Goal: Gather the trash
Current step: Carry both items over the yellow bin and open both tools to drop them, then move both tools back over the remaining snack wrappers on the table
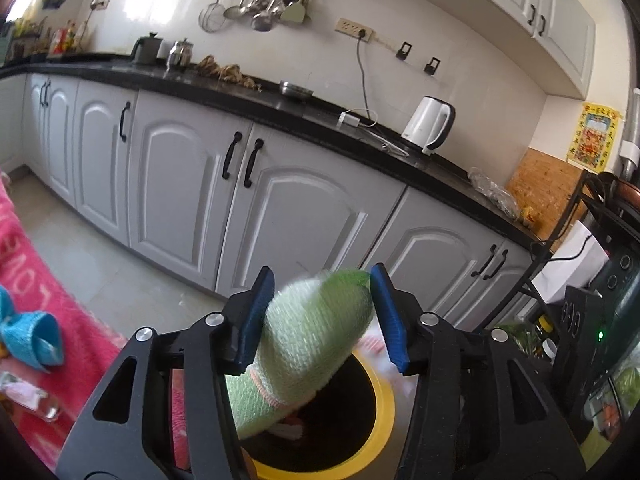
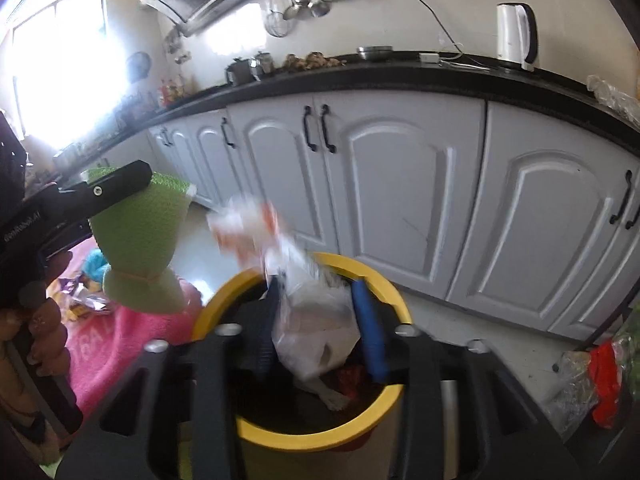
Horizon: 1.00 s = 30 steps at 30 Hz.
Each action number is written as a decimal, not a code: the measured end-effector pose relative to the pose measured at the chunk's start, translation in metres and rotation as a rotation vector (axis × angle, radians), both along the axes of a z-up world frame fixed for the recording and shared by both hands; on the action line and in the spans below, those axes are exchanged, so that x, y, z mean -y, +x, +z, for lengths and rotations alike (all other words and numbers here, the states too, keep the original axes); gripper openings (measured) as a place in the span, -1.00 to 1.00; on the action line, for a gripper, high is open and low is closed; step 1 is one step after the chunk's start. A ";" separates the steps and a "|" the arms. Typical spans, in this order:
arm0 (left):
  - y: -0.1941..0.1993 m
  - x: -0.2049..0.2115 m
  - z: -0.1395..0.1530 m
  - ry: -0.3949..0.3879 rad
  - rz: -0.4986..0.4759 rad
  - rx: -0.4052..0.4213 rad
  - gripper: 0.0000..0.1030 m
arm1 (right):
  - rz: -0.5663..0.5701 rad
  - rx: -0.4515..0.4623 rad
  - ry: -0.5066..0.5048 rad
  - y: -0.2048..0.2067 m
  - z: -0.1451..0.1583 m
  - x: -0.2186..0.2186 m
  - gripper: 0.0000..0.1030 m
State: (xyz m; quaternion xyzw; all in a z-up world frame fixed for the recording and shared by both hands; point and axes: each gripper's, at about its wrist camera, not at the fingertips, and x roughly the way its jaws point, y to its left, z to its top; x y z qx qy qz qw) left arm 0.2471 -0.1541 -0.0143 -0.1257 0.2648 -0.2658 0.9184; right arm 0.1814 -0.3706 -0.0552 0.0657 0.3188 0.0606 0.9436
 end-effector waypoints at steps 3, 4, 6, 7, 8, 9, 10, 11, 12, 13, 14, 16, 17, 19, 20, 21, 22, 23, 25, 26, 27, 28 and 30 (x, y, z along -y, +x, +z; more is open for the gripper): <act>0.004 -0.003 -0.006 0.002 0.013 -0.016 -0.03 | -0.013 -0.015 0.005 0.003 -0.006 0.003 0.06; 0.005 -0.004 -0.008 0.000 0.014 -0.020 0.07 | -0.016 -0.014 0.010 0.003 -0.006 0.003 0.07; 0.005 -0.007 -0.010 -0.003 0.020 -0.026 0.09 | -0.020 -0.011 0.023 0.003 -0.006 0.005 0.10; 0.005 -0.009 -0.010 -0.003 0.025 -0.026 0.12 | -0.021 -0.008 0.022 0.003 -0.005 0.005 0.11; 0.003 -0.011 -0.010 -0.001 0.030 -0.026 0.16 | -0.023 -0.003 0.019 0.002 -0.004 0.005 0.12; 0.002 -0.013 -0.010 0.004 0.037 -0.023 0.20 | -0.024 0.003 0.018 0.002 -0.003 0.005 0.15; 0.001 -0.014 -0.009 0.010 0.044 -0.020 0.25 | -0.025 0.012 0.021 0.001 -0.001 0.005 0.18; -0.001 -0.016 -0.007 0.017 0.050 -0.017 0.31 | -0.028 0.020 0.022 -0.001 0.001 0.005 0.20; -0.002 -0.018 -0.006 0.020 0.056 -0.014 0.34 | -0.028 0.027 0.023 -0.001 0.003 0.005 0.24; -0.004 -0.021 -0.004 0.025 0.067 -0.009 0.43 | -0.025 0.040 0.023 -0.004 0.006 0.004 0.25; -0.006 -0.023 -0.003 0.028 0.073 -0.007 0.47 | -0.024 0.052 0.018 -0.006 0.008 0.002 0.26; -0.009 -0.028 -0.001 0.036 0.089 -0.002 0.55 | -0.020 0.074 0.016 -0.008 0.014 -0.001 0.32; -0.011 -0.032 0.001 0.042 0.103 0.001 0.63 | -0.018 0.084 0.017 -0.010 0.016 -0.002 0.37; -0.015 -0.039 0.005 0.047 0.123 0.005 0.74 | -0.011 0.099 0.011 -0.013 0.021 -0.006 0.42; -0.017 -0.044 0.007 0.051 0.135 0.009 0.79 | -0.004 0.110 0.008 -0.015 0.023 -0.009 0.43; -0.020 -0.049 0.009 0.057 0.152 0.014 0.79 | 0.001 0.116 0.007 -0.017 0.024 -0.010 0.46; -0.022 -0.052 0.011 0.061 0.161 0.016 0.79 | 0.009 0.124 0.004 -0.019 0.026 -0.013 0.48; -0.025 -0.057 0.013 0.066 0.175 0.020 0.79 | 0.017 0.132 0.003 -0.020 0.028 -0.017 0.49; -0.030 -0.065 0.016 0.072 0.198 0.023 0.79 | 0.036 0.145 0.001 -0.022 0.032 -0.023 0.52; -0.034 -0.070 0.018 0.073 0.208 0.026 0.79 | 0.045 0.150 -0.002 -0.023 0.034 -0.026 0.52; -0.037 -0.074 0.020 0.073 0.218 0.029 0.79 | 0.054 0.158 -0.006 -0.025 0.035 -0.030 0.55; -0.039 -0.078 0.021 0.074 0.228 0.031 0.79 | 0.061 0.164 -0.008 -0.028 0.037 -0.033 0.56; -0.046 -0.088 0.024 0.074 0.245 0.037 0.79 | 0.078 0.175 -0.013 -0.030 0.040 -0.040 0.58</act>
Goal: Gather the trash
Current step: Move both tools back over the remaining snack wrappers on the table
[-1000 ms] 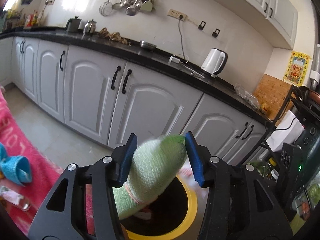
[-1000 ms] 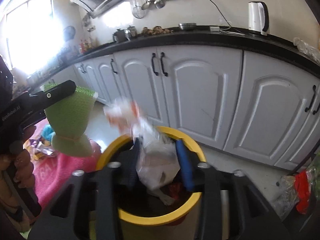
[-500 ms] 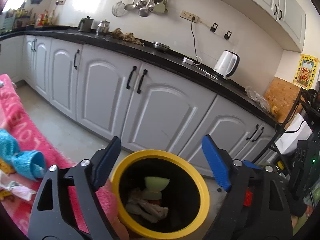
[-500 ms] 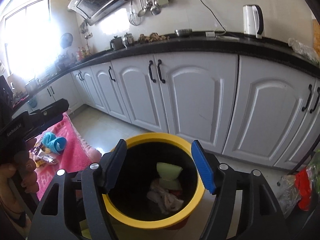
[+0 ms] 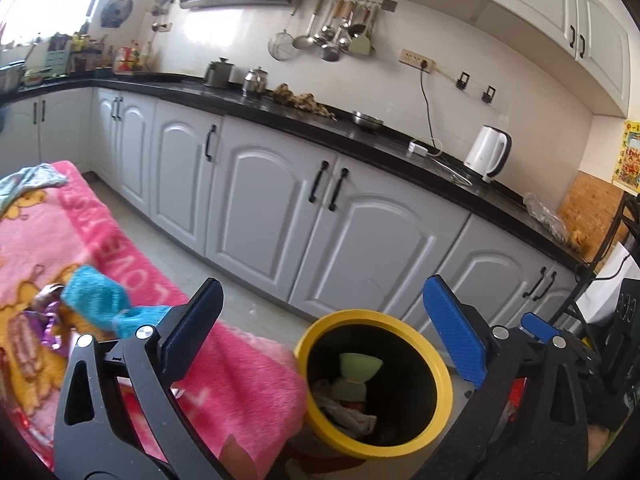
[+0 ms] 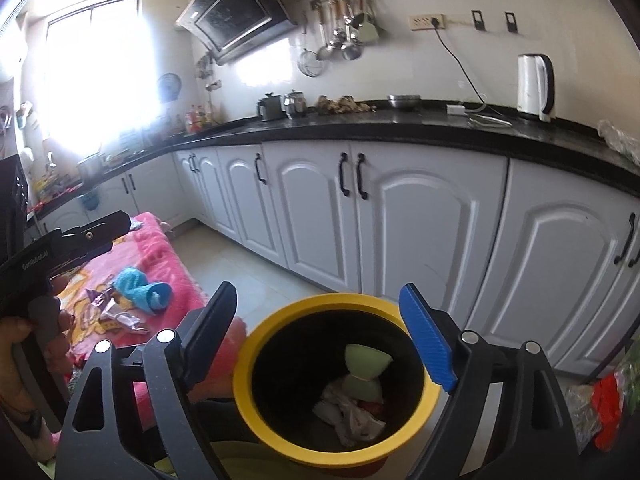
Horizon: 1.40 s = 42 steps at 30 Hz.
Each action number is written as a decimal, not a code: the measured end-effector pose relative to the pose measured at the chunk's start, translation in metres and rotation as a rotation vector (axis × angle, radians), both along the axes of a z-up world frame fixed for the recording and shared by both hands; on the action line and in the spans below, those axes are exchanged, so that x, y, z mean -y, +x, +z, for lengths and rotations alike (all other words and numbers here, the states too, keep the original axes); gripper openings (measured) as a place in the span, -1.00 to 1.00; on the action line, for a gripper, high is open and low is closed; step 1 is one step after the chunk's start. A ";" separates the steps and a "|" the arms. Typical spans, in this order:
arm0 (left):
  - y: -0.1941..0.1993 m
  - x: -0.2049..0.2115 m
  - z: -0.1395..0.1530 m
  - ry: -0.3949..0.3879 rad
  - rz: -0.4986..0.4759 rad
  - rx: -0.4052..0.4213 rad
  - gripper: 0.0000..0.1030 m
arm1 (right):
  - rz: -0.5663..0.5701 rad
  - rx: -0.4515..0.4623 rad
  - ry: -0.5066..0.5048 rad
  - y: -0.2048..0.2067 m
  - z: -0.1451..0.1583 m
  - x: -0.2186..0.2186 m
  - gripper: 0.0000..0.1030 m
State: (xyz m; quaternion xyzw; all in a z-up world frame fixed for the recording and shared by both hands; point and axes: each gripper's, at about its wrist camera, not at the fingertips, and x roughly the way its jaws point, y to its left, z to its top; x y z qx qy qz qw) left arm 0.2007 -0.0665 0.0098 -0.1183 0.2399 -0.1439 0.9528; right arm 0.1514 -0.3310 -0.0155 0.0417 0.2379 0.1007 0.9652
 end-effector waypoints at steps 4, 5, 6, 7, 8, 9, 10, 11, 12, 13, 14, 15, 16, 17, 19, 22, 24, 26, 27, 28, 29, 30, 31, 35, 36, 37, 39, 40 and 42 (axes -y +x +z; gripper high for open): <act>-0.013 -0.016 0.006 0.007 0.037 0.013 0.79 | 0.029 0.020 -0.009 -0.005 0.006 -0.013 0.62; -0.017 -0.021 0.008 0.005 0.047 0.015 0.79 | 0.039 0.026 -0.013 -0.007 0.007 -0.018 0.63; -0.021 -0.026 0.009 0.003 0.056 0.019 0.79 | 0.050 0.031 -0.017 -0.009 0.009 -0.022 0.64; -0.023 -0.029 0.010 0.003 0.062 0.022 0.79 | 0.058 0.035 -0.020 -0.011 0.010 -0.027 0.64; -0.028 -0.033 0.011 0.003 0.072 0.026 0.79 | 0.065 0.039 -0.022 -0.013 0.011 -0.031 0.65; -0.030 -0.037 0.013 0.003 0.079 0.030 0.79 | 0.076 0.044 -0.026 -0.015 0.012 -0.036 0.66; -0.034 -0.041 0.014 0.003 0.089 0.034 0.79 | 0.085 0.048 -0.030 -0.017 0.013 -0.040 0.67; -0.037 -0.045 0.015 0.001 0.096 0.036 0.79 | 0.092 0.052 -0.032 -0.018 0.015 -0.043 0.67; -0.040 -0.049 0.015 0.000 0.103 0.039 0.79 | 0.104 0.056 -0.036 -0.021 0.016 -0.048 0.68; -0.043 -0.053 0.016 -0.001 0.111 0.042 0.79 | 0.113 0.060 -0.039 -0.022 0.017 -0.051 0.68; -0.047 -0.057 0.016 -0.001 0.121 0.046 0.79 | 0.122 0.063 -0.041 -0.023 0.018 -0.054 0.69; -0.050 -0.061 0.017 -0.002 0.129 0.048 0.79 | 0.131 0.066 -0.044 -0.025 0.019 -0.058 0.70; -0.052 -0.064 0.017 -0.003 0.135 0.049 0.79 | 0.138 0.068 -0.046 -0.026 0.020 -0.062 0.72; -0.055 -0.069 0.017 -0.007 0.145 0.049 0.79 | 0.147 0.070 -0.050 -0.027 0.021 -0.066 0.72; -0.062 -0.076 0.017 -0.011 0.161 0.052 0.79 | 0.162 0.074 -0.056 -0.030 0.022 -0.072 0.73; -0.068 -0.086 0.017 -0.012 0.184 0.053 0.79 | 0.189 0.079 -0.068 -0.034 0.023 -0.083 0.74; -0.073 -0.094 0.017 -0.014 0.200 0.050 0.79 | 0.208 0.082 -0.073 -0.038 0.024 -0.091 0.74; -0.078 -0.103 0.016 -0.015 0.218 0.048 0.79 | 0.229 0.085 -0.081 -0.041 0.024 -0.098 0.75; -0.079 -0.106 0.016 -0.015 0.225 0.048 0.79 | 0.239 0.087 -0.086 -0.042 0.025 -0.103 0.76; -0.082 -0.110 0.016 -0.014 0.234 0.048 0.79 | 0.248 0.088 -0.090 -0.044 0.025 -0.106 0.76; -0.084 -0.115 0.016 -0.012 0.245 0.048 0.79 | 0.259 0.089 -0.095 -0.045 0.025 -0.110 0.77; -0.087 -0.119 0.015 -0.012 0.254 0.048 0.79 | 0.275 0.090 -0.102 -0.046 0.025 -0.116 0.77; -0.089 -0.123 0.015 -0.013 0.261 0.047 0.79 | 0.287 0.091 -0.107 -0.048 0.025 -0.121 0.77; -0.098 -0.141 0.014 -0.019 0.297 0.042 0.79 | 0.343 0.082 -0.128 -0.051 0.022 -0.141 0.78; -0.099 -0.146 0.013 -0.018 0.302 0.042 0.79 | 0.355 0.081 -0.133 -0.052 0.021 -0.146 0.78; -0.101 -0.148 0.013 -0.016 0.309 0.041 0.79 | 0.371 0.078 -0.141 -0.053 0.020 -0.152 0.78; -0.106 -0.155 0.012 -0.013 0.319 0.037 0.79 | 0.405 0.068 -0.157 -0.055 0.016 -0.164 0.78; -0.108 -0.159 0.012 -0.014 0.325 0.034 0.79 | 0.414 0.066 -0.165 -0.056 0.015 -0.168 0.78; -0.111 -0.163 0.011 -0.014 0.335 0.031 0.79 | 0.438 0.060 -0.177 -0.058 0.011 -0.176 0.78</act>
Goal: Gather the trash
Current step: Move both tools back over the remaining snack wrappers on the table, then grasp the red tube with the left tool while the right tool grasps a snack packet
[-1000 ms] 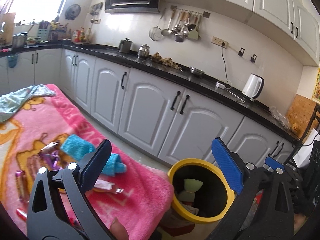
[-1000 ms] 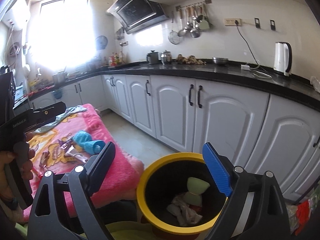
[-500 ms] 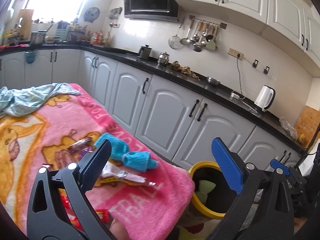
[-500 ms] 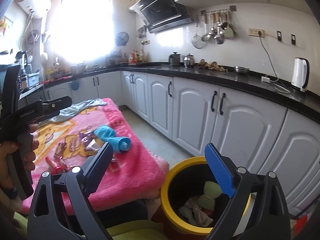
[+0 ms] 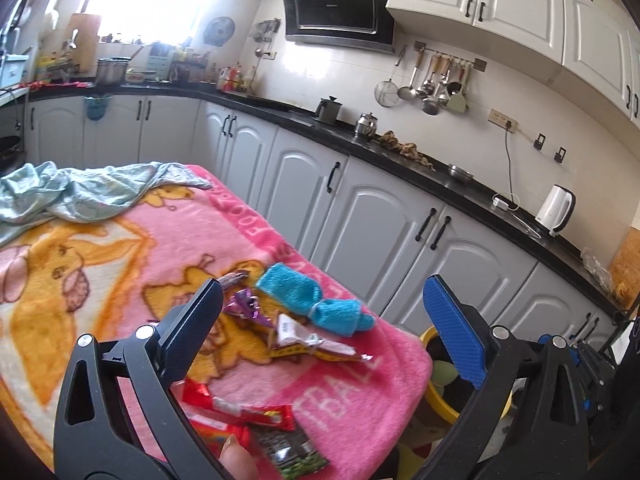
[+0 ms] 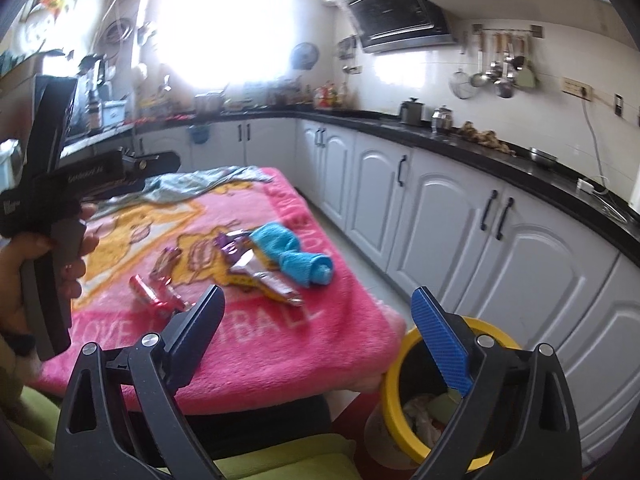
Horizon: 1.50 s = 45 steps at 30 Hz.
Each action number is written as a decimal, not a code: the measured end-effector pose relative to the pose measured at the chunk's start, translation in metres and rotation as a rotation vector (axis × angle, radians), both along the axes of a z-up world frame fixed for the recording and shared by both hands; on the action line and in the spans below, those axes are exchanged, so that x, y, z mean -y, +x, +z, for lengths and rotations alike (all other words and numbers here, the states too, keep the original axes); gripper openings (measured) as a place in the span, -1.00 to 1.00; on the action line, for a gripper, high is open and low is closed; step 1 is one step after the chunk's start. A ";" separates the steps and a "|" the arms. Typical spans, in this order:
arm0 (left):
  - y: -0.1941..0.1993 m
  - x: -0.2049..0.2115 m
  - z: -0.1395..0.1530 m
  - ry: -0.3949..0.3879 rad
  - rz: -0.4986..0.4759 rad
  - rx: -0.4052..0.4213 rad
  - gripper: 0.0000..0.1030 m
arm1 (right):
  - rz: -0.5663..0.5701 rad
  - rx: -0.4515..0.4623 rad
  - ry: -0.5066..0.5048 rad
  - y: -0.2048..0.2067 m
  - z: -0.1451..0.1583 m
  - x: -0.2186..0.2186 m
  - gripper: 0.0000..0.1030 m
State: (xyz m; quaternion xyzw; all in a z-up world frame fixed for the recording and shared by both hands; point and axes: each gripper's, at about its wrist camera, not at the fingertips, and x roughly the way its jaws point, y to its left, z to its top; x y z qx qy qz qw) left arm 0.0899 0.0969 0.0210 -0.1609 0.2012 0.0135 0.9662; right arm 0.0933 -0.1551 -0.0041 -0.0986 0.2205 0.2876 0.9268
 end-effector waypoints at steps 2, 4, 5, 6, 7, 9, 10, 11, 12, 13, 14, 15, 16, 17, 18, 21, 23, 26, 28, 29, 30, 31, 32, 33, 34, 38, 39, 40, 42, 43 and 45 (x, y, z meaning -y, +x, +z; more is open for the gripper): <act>-0.004 -0.006 -0.001 0.000 0.010 -0.007 0.79 | 0.025 -0.010 -0.013 -0.001 -0.004 -0.010 0.78; -0.007 -0.012 -0.003 -0.003 0.023 -0.015 0.79 | 0.046 -0.015 -0.029 -0.002 -0.007 -0.019 0.78; -0.008 -0.014 -0.004 -0.006 0.027 -0.018 0.79 | 0.056 -0.019 -0.034 -0.002 -0.009 -0.022 0.78; -0.009 -0.017 -0.005 -0.011 0.031 -0.022 0.79 | 0.070 -0.026 -0.040 -0.002 -0.011 -0.027 0.78; -0.011 -0.020 -0.007 -0.011 0.036 -0.026 0.79 | 0.077 -0.028 -0.046 -0.002 -0.013 -0.031 0.78; -0.014 -0.025 -0.010 -0.009 0.044 -0.036 0.79 | 0.092 -0.033 -0.056 -0.001 -0.016 -0.037 0.78; -0.016 -0.028 -0.012 -0.008 0.048 -0.042 0.79 | 0.101 -0.036 -0.063 -0.001 -0.018 -0.042 0.78; -0.018 -0.030 -0.014 -0.008 0.053 -0.050 0.79 | 0.110 -0.038 -0.070 -0.001 -0.020 -0.045 0.78; -0.019 -0.032 -0.017 -0.009 0.056 -0.057 0.79 | 0.115 -0.039 -0.076 0.000 -0.021 -0.050 0.78; -0.021 -0.035 -0.019 -0.010 0.060 -0.065 0.79 | 0.120 -0.040 -0.079 0.001 -0.022 -0.051 0.78; -0.021 -0.038 -0.022 -0.013 0.065 -0.075 0.79 | 0.126 -0.040 -0.083 0.001 -0.023 -0.055 0.78; -0.023 -0.040 -0.025 -0.015 0.068 -0.082 0.79 | 0.134 -0.040 -0.090 0.003 -0.024 -0.058 0.78; -0.024 -0.043 -0.028 -0.018 0.073 -0.095 0.79 | 0.139 -0.042 -0.095 0.004 -0.026 -0.060 0.78; -0.025 -0.045 -0.030 -0.020 0.078 -0.104 0.79 | 0.146 -0.044 -0.101 0.005 -0.028 -0.063 0.78; -0.027 -0.048 -0.033 -0.021 0.084 -0.114 0.79 | 0.153 -0.048 -0.106 0.007 -0.029 -0.067 0.78; -0.031 -0.056 -0.043 -0.028 0.102 -0.144 0.79 | 0.169 -0.057 -0.126 0.014 -0.036 -0.078 0.78; -0.034 -0.061 -0.049 -0.038 0.113 -0.165 0.79 | 0.172 -0.062 -0.133 0.019 -0.040 -0.082 0.78; -0.037 -0.068 -0.060 -0.055 0.118 -0.203 0.79 | 0.171 -0.079 -0.144 0.029 -0.048 -0.089 0.78; -0.038 -0.071 -0.066 -0.069 0.121 -0.224 0.79 | 0.164 -0.090 -0.150 0.036 -0.052 -0.092 0.78; -0.039 -0.074 -0.071 -0.083 0.122 -0.239 0.79 | 0.161 -0.093 -0.154 0.039 -0.054 -0.093 0.78; -0.039 -0.076 -0.075 -0.097 0.123 -0.253 0.79 | 0.157 -0.096 -0.158 0.043 -0.056 -0.094 0.78; -0.039 -0.077 -0.079 -0.114 0.123 -0.268 0.79 | 0.156 -0.098 -0.160 0.046 -0.057 -0.095 0.78; -0.039 -0.079 -0.086 -0.142 0.118 -0.290 0.79 | 0.154 -0.101 -0.165 0.050 -0.059 -0.096 0.78; -0.039 -0.080 -0.090 -0.156 0.118 -0.304 0.79 | 0.148 -0.104 -0.172 0.055 -0.062 -0.098 0.78; -0.039 -0.080 -0.094 -0.177 0.121 -0.320 0.79 | 0.148 -0.108 -0.175 0.059 -0.064 -0.099 0.78; -0.039 -0.084 -0.122 -0.308 0.114 -0.384 0.79 | 0.144 -0.129 -0.194 0.074 -0.073 -0.107 0.78; -0.038 -0.084 -0.127 -0.330 0.109 -0.395 0.79 | 0.143 -0.137 -0.211 0.077 -0.077 -0.110 0.78; -0.037 -0.084 -0.131 -0.352 0.104 -0.403 0.79 | 0.144 -0.141 -0.220 0.080 -0.079 -0.112 0.78; -0.034 -0.084 -0.137 -0.392 0.104 -0.410 0.79 | 0.146 -0.145 -0.227 0.086 -0.084 -0.115 0.78; -0.033 -0.084 -0.138 -0.406 0.103 -0.409 0.78 | 0.150 -0.154 -0.234 0.091 -0.087 -0.119 0.78; -0.029 -0.085 -0.139 -0.433 0.117 -0.396 0.75 | 0.152 -0.159 -0.250 0.101 -0.090 -0.125 0.78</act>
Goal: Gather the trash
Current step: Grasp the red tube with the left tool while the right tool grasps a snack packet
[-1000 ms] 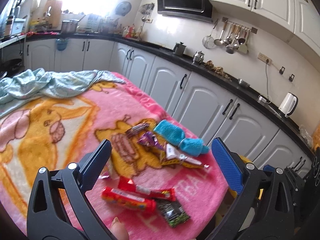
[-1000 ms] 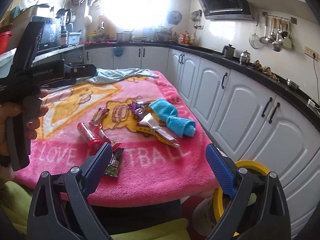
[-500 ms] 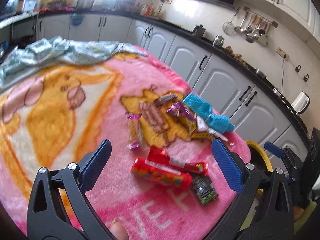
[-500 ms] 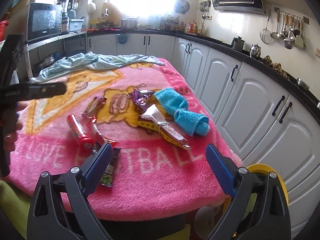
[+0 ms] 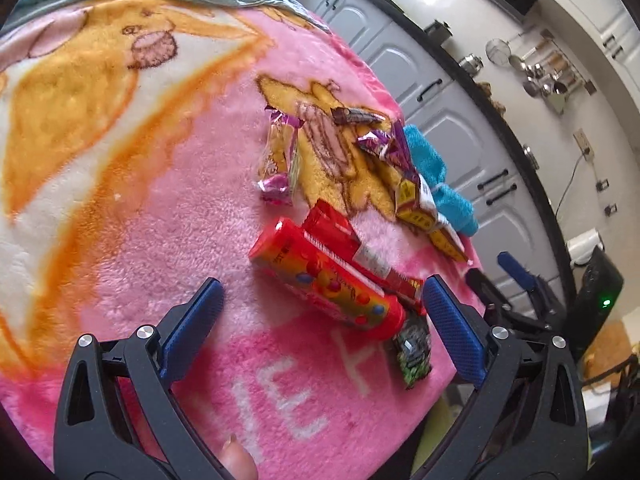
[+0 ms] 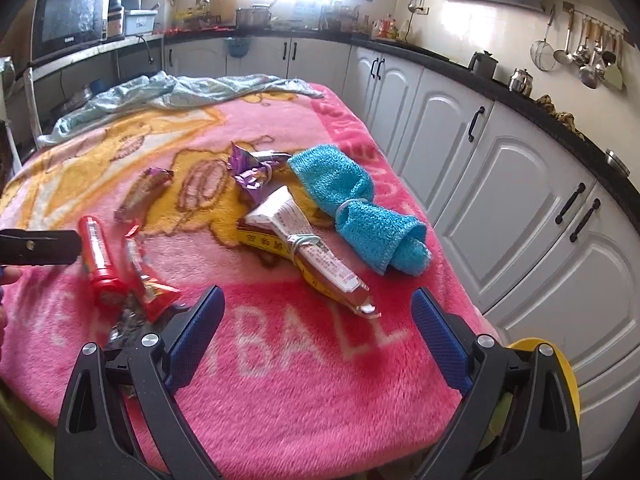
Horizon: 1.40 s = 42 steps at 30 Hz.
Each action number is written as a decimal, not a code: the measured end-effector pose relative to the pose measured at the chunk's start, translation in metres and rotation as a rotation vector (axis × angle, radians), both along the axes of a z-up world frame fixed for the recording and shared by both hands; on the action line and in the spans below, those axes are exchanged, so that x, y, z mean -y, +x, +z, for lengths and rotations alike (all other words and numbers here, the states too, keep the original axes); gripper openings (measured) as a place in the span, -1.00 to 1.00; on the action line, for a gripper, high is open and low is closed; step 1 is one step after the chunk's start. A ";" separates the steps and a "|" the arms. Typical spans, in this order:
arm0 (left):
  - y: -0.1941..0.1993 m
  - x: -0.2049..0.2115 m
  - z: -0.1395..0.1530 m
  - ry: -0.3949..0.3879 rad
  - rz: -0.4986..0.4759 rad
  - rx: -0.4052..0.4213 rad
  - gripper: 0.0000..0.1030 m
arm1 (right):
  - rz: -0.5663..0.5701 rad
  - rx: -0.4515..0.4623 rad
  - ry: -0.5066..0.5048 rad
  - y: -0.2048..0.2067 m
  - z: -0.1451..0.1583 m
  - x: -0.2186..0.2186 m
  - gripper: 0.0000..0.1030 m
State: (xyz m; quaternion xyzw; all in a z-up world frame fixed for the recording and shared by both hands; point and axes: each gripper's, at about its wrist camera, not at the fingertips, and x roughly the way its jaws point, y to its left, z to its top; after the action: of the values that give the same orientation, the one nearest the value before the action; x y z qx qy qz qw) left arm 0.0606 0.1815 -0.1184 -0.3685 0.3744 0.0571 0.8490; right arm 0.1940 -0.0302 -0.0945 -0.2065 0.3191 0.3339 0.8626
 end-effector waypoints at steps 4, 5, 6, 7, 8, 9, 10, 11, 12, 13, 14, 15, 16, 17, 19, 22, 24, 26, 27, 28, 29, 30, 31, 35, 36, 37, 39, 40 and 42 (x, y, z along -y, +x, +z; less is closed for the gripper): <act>0.007 -0.002 -0.002 -0.005 0.046 -0.017 0.44 | 0.007 -0.016 -0.036 0.018 -0.008 -0.015 0.75; 0.008 -0.003 -0.003 0.003 0.056 -0.024 0.36 | 0.011 -0.015 -0.045 0.022 -0.009 -0.018 0.73; 0.010 -0.005 -0.004 0.008 0.060 -0.027 0.32 | 0.020 -0.018 -0.054 0.025 -0.011 -0.023 0.70; 0.010 -0.006 -0.005 0.015 0.067 -0.031 0.22 | 0.030 -0.023 -0.063 0.028 -0.012 -0.026 0.63; 0.011 -0.007 -0.005 0.021 0.072 -0.034 0.10 | 0.037 -0.023 -0.076 0.030 -0.014 -0.029 0.58; 0.011 -0.009 -0.006 0.025 0.077 -0.038 0.04 | 0.050 -0.026 -0.095 0.034 -0.016 -0.034 0.54; 0.011 -0.010 -0.006 0.030 0.079 -0.042 -0.06 | 0.058 -0.030 -0.106 0.036 -0.018 -0.037 0.48; 0.010 -0.011 -0.007 0.030 0.078 -0.040 -0.12 | 0.066 -0.035 -0.119 0.039 -0.020 -0.040 0.45; 0.010 -0.013 -0.007 0.026 0.078 -0.038 -0.15 | 0.074 -0.046 -0.135 0.043 -0.024 -0.044 0.40; 0.009 -0.015 -0.008 0.024 0.078 -0.037 -0.21 | 0.079 -0.059 -0.150 0.046 -0.028 -0.046 0.33; 0.009 -0.015 -0.008 0.023 0.077 -0.035 -0.26 | 0.082 -0.070 -0.160 0.047 -0.030 -0.048 0.28; 0.008 -0.017 -0.009 0.018 0.077 -0.031 -0.28 | 0.090 -0.088 -0.168 0.049 -0.034 -0.050 0.14; 0.008 -0.018 -0.009 0.015 0.077 -0.030 -0.32 | 0.103 -0.113 -0.155 0.049 -0.037 -0.051 0.03; 0.008 -0.019 -0.010 0.011 0.076 -0.027 -0.36 | 0.105 -0.120 -0.144 0.048 -0.037 -0.051 -0.01; 0.007 -0.022 -0.011 0.005 0.072 -0.023 -0.41 | 0.115 -0.146 -0.122 0.046 -0.036 -0.049 -0.23; 0.007 -0.022 -0.011 -0.006 0.064 -0.016 -0.44 | 0.118 -0.168 -0.099 0.041 -0.035 -0.046 -0.35; 0.005 -0.024 -0.010 -0.020 0.056 -0.004 -0.47 | 0.119 -0.179 -0.082 0.037 -0.034 -0.044 -0.35; 0.002 -0.025 -0.007 -0.030 0.048 0.010 -0.50 | 0.118 -0.205 -0.052 0.034 -0.032 -0.040 -0.36; 0.001 -0.025 -0.004 -0.032 0.042 0.018 -0.51 | 0.117 -0.221 -0.035 0.033 -0.031 -0.038 -0.36; 0.000 -0.024 -0.001 -0.030 0.036 0.028 -0.53 | 0.113 -0.236 -0.016 0.032 -0.029 -0.035 -0.36; -0.002 -0.022 0.004 -0.020 0.027 0.042 -0.54 | 0.109 -0.244 -0.005 0.030 -0.028 -0.032 -0.36; -0.002 -0.020 0.009 -0.007 0.020 0.053 -0.55 | 0.108 -0.251 0.004 0.027 -0.027 -0.029 -0.36; -0.002 -0.018 0.013 0.002 0.014 0.063 -0.56 | 0.105 -0.253 0.013 0.025 -0.026 -0.027 -0.37; -0.001 -0.007 0.030 0.034 -0.011 0.100 -0.58 | 0.103 -0.261 0.042 0.016 -0.021 -0.016 -0.37; 0.000 -0.004 0.034 0.042 -0.018 0.109 -0.58 | 0.101 -0.258 0.050 0.013 -0.018 -0.013 -0.37; 0.000 -0.001 0.040 0.051 -0.027 0.123 -0.58 | 0.098 -0.255 0.057 0.012 -0.016 -0.011 -0.37; 0.003 0.005 0.047 0.068 -0.042 0.140 -0.58 | 0.094 -0.254 0.076 0.009 -0.011 -0.007 -0.38; 0.005 0.010 0.053 0.078 -0.051 0.153 -0.59 | 0.090 -0.250 0.087 0.008 -0.007 -0.003 -0.38; 0.007 0.015 0.060 0.091 -0.069 0.169 -0.59 | 0.089 -0.237 0.099 0.006 0.000 0.002 -0.38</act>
State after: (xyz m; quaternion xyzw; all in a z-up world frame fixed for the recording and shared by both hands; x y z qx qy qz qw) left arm 0.0679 0.1665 -0.0585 -0.3201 0.3109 0.0134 0.8948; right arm 0.1998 -0.0323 -0.0949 -0.1366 0.3925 0.4091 0.8124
